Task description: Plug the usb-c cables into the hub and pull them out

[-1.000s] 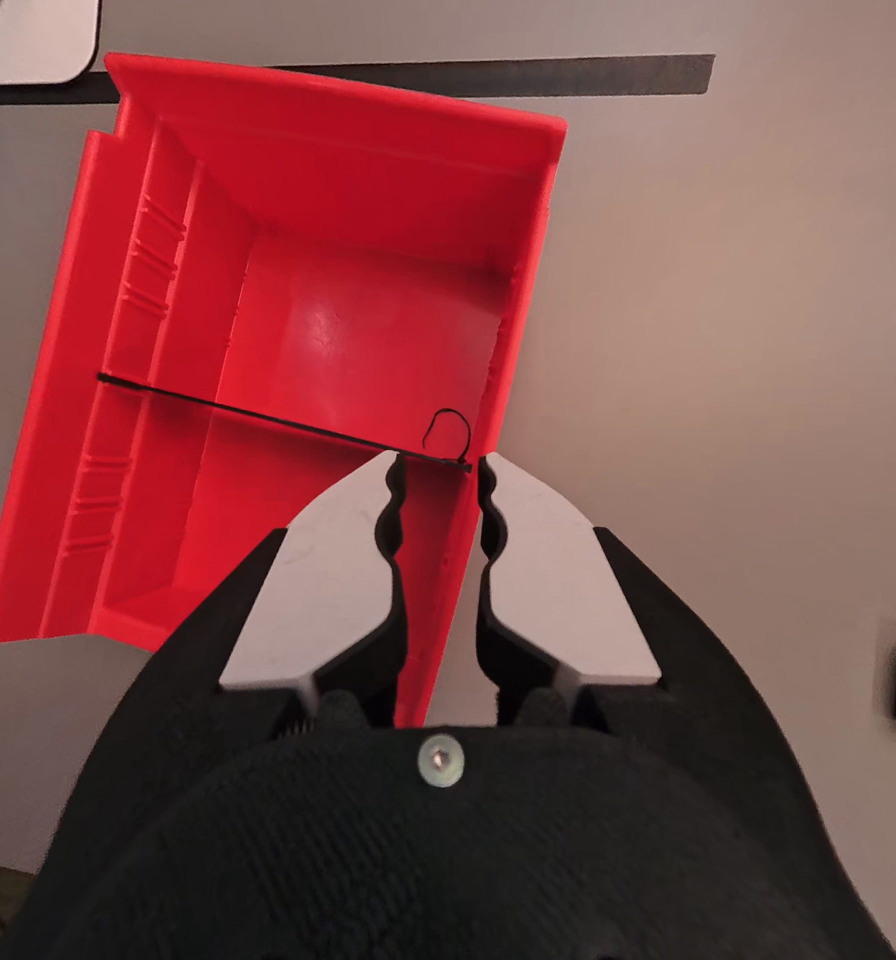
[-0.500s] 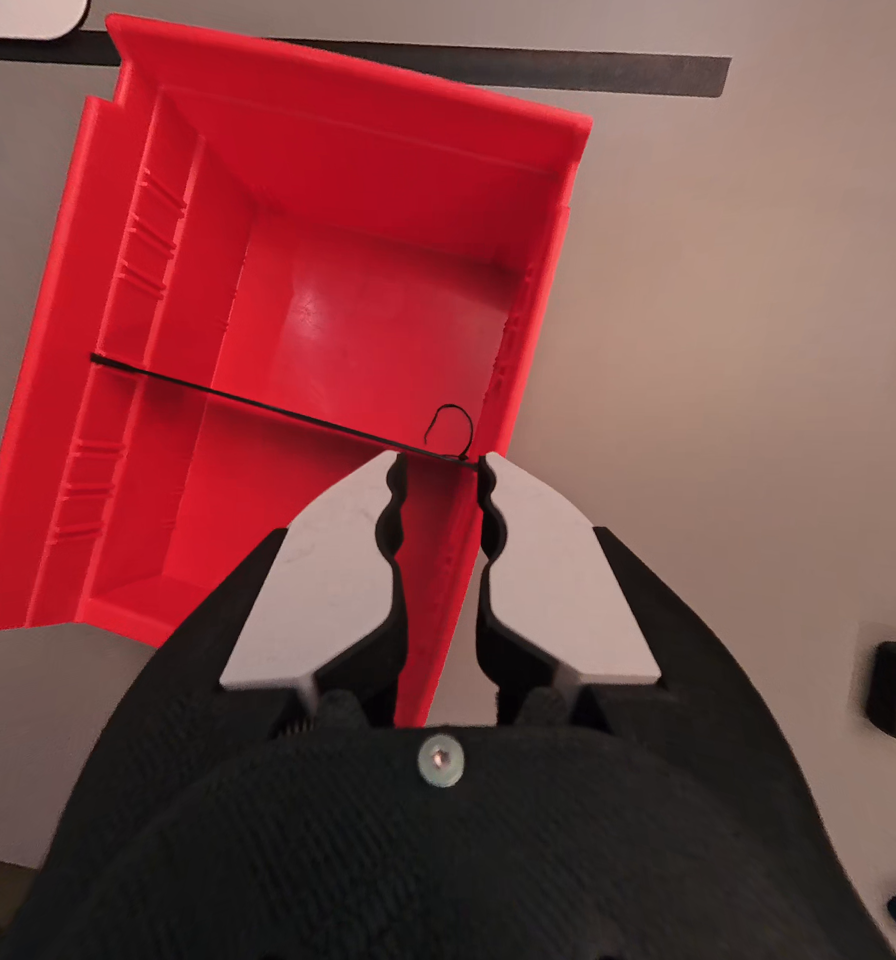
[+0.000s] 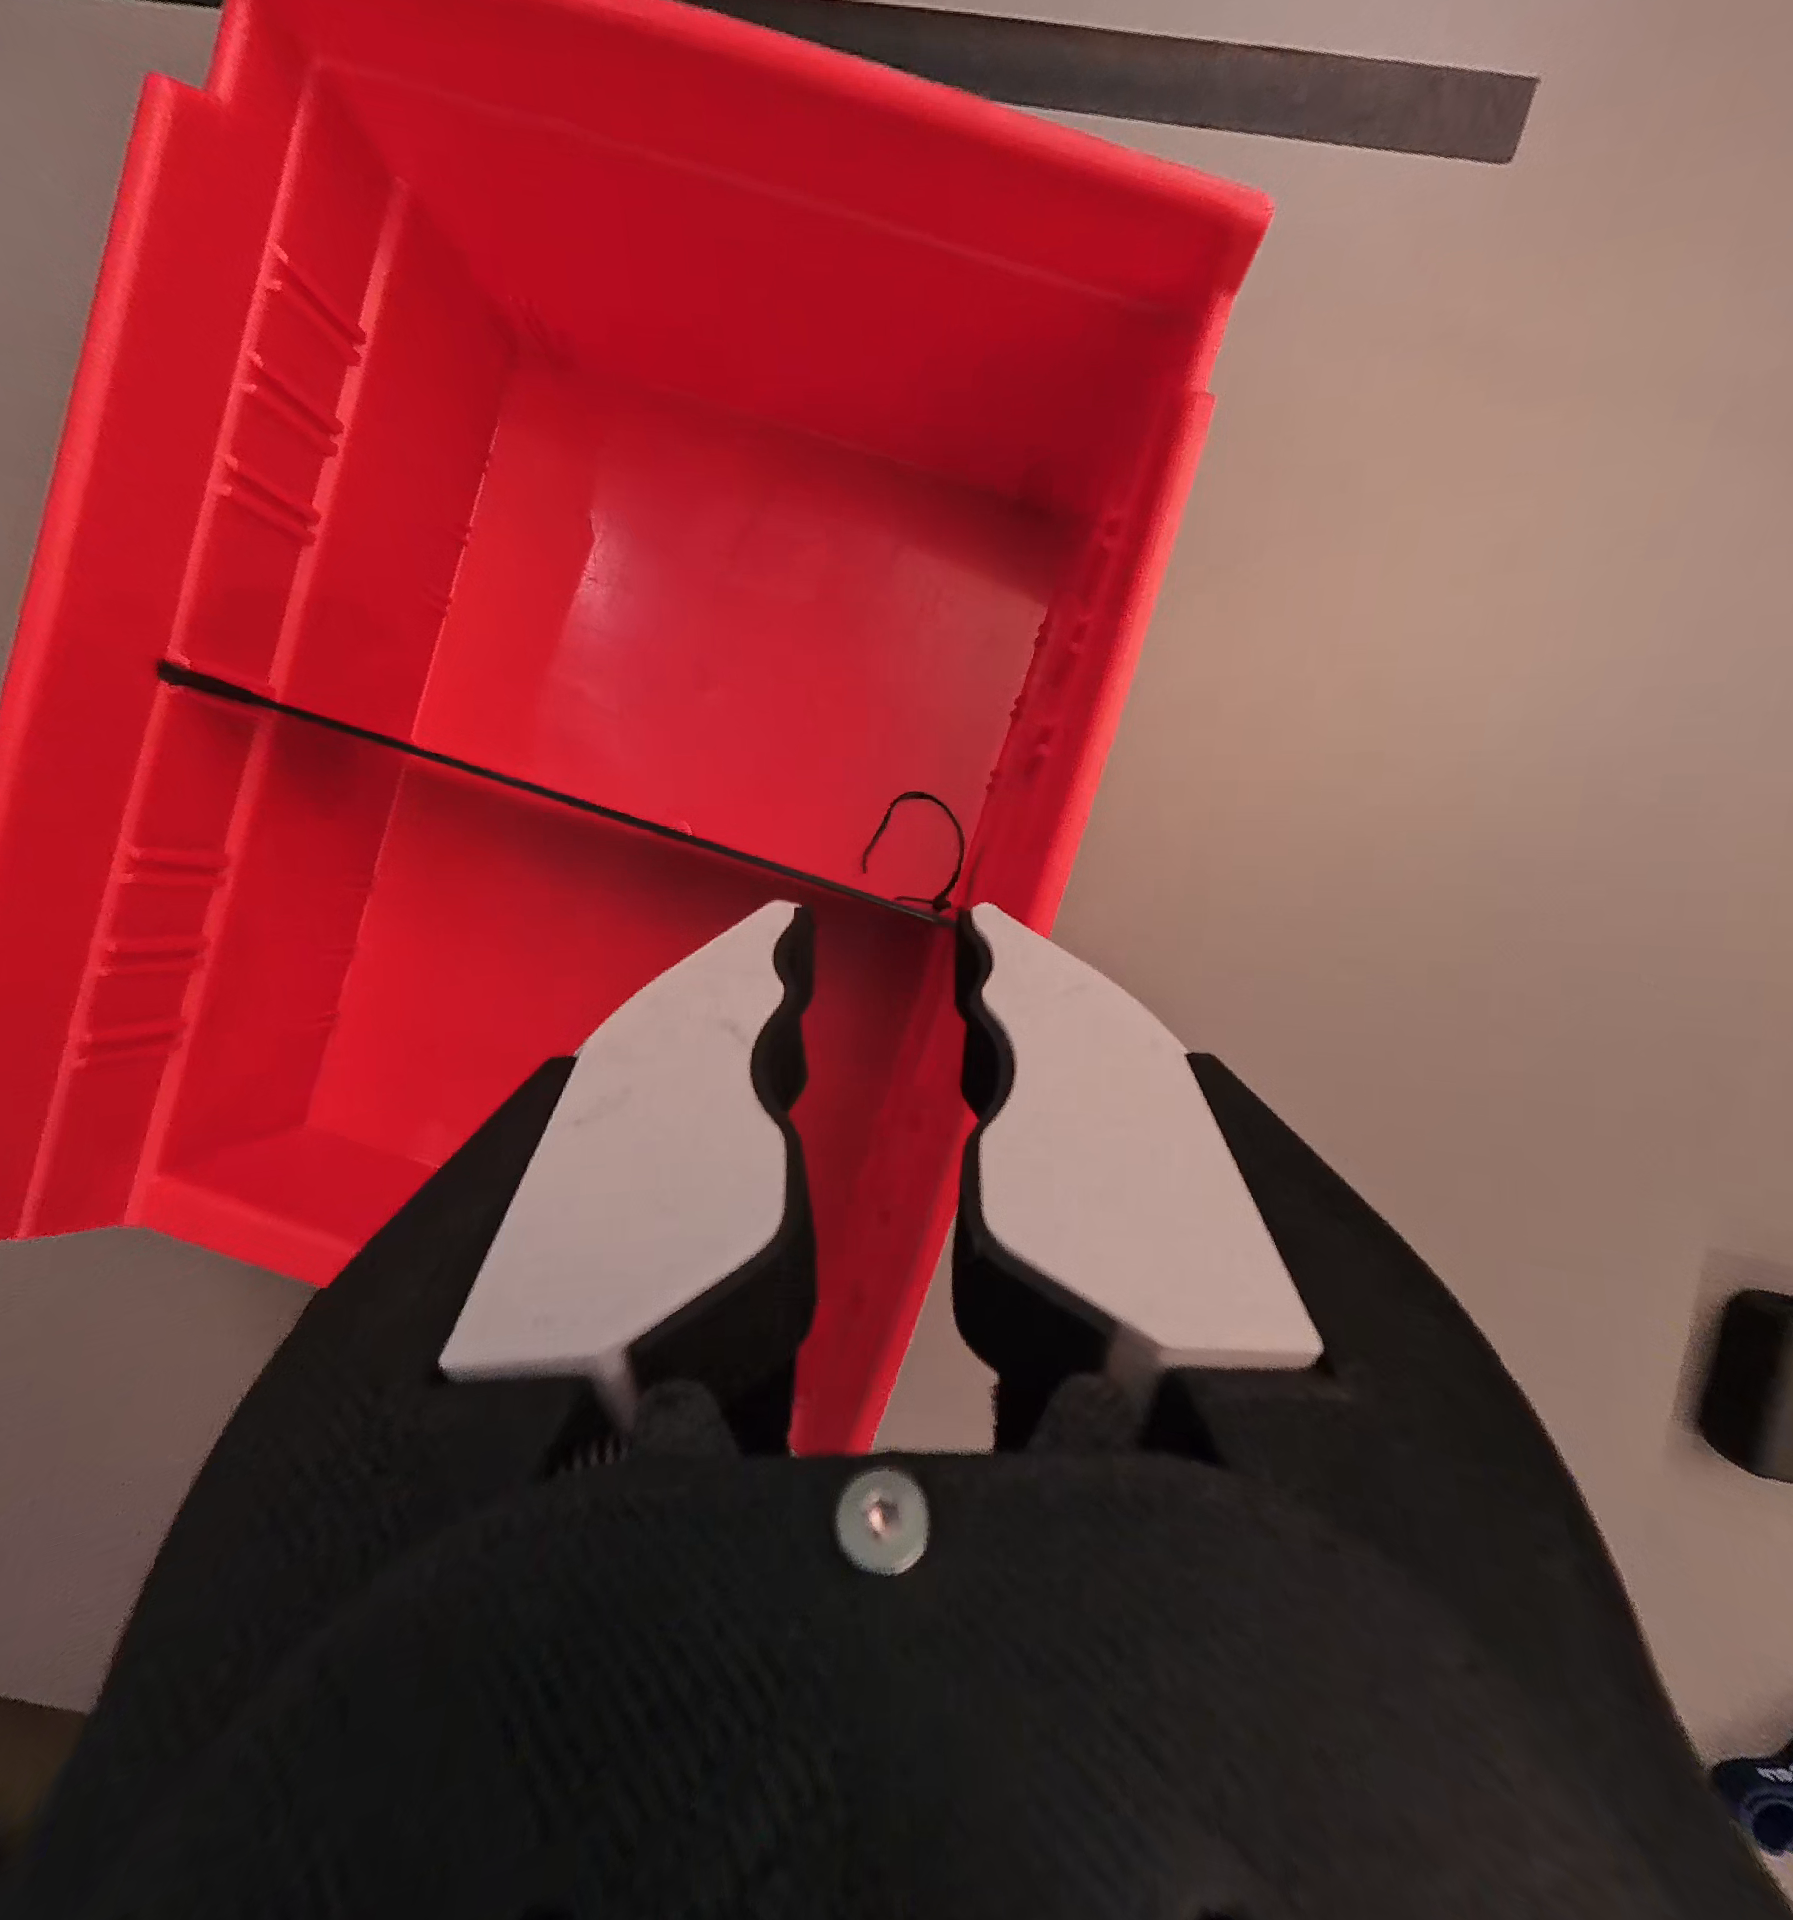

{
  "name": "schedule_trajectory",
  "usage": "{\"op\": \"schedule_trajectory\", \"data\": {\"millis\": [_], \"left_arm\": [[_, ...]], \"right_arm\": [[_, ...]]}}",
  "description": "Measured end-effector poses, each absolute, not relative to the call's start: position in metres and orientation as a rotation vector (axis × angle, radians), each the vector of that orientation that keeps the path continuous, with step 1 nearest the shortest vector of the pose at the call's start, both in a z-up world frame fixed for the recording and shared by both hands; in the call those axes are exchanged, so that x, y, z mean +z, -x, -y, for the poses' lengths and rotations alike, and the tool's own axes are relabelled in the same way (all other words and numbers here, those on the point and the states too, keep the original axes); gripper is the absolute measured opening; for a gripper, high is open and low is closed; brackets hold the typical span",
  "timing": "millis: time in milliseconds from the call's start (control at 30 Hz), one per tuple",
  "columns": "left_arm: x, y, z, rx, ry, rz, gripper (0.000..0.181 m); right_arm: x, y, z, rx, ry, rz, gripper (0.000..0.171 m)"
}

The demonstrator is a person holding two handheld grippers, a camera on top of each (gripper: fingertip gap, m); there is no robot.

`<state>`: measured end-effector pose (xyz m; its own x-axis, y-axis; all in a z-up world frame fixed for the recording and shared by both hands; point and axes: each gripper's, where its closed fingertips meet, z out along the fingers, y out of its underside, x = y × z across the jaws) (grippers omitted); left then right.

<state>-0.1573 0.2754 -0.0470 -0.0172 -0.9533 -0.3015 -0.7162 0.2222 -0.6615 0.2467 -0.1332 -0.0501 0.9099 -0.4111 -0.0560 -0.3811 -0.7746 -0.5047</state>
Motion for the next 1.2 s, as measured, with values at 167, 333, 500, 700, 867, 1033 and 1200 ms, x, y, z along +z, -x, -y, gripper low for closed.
{"op": "schedule_trajectory", "data": {"millis": [167, 333, 500, 700, 867, 1033, 1200], "left_arm": [[-0.065, 0.162, -0.278, -0.315, 1.523, -1.916, 0.042], [-0.072, 0.163, -0.285, -0.096, 1.488, -1.966, 0.036], [-0.055, 0.175, -0.286, 0.066, 1.487, -1.947, 0.035], [-0.014, 0.192, -0.284, 0.210, 1.477, -1.818, 0.035], [0.039, 0.199, -0.272, 0.201, 1.447, -1.627, 0.035], [0.089, 0.194, -0.254, 0.135, 1.333, -1.450, 0.034], [0.119, 0.181, -0.240, 0.018, 1.279, -1.318, 0.033]], "right_arm": [[-0.054, -0.243, 0.130, -0.087, 2.581, -0.536, 0.027], [-0.056, -0.240, 0.126, -0.092, 2.607, -0.502, 0.027], [-0.053, -0.236, 0.123, -0.117, 2.607, -0.475, 0.026], [-0.028, -0.222, 0.107, -0.184, 2.551, -0.382, 0.025], [-0.011, -0.203, 0.089, -0.243, 2.526, -0.260, 0.025], [-0.002, -0.183, 0.065, -0.270, 2.500, -0.133, 0.025], [-0.003, -0.168, 0.048, -0.311, 2.512, -0.050, 0.025]]}}
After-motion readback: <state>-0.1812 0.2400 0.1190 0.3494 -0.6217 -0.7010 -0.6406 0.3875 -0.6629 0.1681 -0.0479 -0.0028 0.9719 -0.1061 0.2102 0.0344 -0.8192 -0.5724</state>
